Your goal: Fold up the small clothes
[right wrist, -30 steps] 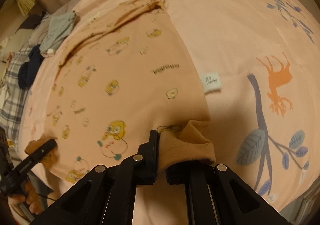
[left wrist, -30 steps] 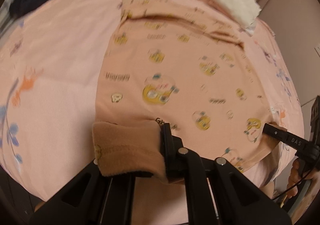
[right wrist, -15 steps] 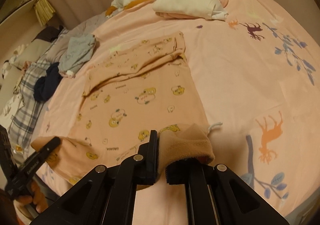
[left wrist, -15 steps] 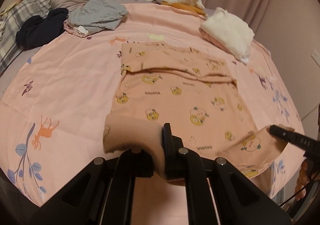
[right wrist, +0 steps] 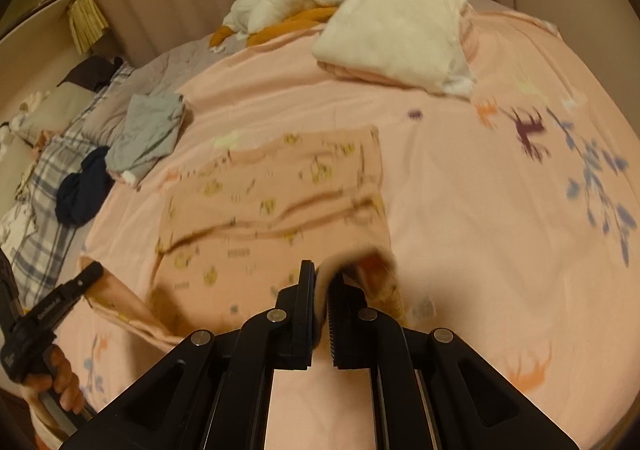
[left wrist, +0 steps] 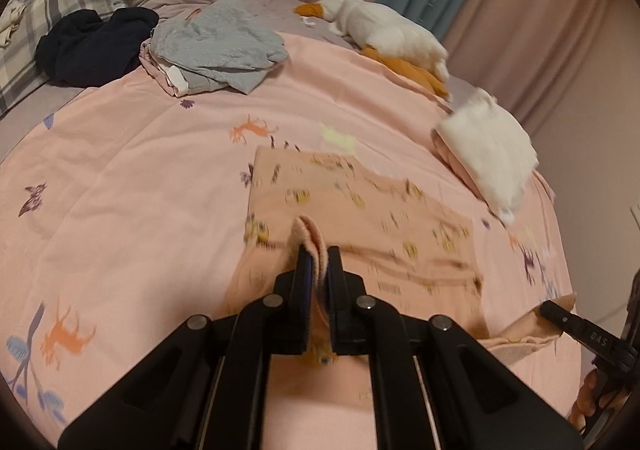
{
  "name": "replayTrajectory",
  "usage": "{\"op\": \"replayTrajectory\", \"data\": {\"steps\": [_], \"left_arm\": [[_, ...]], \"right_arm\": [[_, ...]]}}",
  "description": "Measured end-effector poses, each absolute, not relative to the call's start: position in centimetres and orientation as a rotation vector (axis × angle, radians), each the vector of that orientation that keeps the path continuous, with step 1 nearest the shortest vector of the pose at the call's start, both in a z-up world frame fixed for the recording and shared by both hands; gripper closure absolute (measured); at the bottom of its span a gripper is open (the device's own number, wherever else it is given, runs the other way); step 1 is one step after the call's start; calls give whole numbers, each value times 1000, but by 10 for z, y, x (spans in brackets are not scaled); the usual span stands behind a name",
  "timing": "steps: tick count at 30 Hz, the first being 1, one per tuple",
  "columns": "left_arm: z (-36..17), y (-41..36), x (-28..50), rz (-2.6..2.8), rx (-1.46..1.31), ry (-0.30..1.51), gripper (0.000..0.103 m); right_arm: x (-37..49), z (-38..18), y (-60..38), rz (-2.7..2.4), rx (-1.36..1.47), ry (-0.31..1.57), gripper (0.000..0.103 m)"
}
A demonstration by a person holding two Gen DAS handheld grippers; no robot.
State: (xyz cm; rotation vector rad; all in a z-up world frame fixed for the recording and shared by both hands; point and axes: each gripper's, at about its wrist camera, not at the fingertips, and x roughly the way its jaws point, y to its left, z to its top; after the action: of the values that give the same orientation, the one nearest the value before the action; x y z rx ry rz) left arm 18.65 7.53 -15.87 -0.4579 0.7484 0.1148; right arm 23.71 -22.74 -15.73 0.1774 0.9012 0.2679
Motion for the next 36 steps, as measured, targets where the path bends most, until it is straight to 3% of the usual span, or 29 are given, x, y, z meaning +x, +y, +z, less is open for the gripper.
{"op": "replayTrajectory", "data": {"steps": [7,13,15,16,17,19,20,22,36], "left_arm": [[-165,104,259,197,-464,711,97],[-217,117,269,90,-462,905,96],[-229,120,261,8,-507,952,91],[-232,122,258,-12,-532,964,79],[-235,127,253,-41,-581,978,67],[-237,133,247,-92,-660,975,60],[-237,136,243,-112,-686,979,58],[-235,136,236,-127,-672,982,54],[-265,130,233,-223,-760,1080,51]], "right_arm": [[314,-155,-208,231,119,881,96],[345,-203,-205,281,118,982,96],[340,-216,-213,271,121,1011,95],[337,-219,-218,291,132,1022,94],[334,-222,-222,312,136,1034,90],[329,-223,-230,339,108,1051,78],[325,-223,-234,331,92,1046,70],[315,-220,-245,310,86,1034,66],[295,-234,-284,251,136,1109,66]]}}
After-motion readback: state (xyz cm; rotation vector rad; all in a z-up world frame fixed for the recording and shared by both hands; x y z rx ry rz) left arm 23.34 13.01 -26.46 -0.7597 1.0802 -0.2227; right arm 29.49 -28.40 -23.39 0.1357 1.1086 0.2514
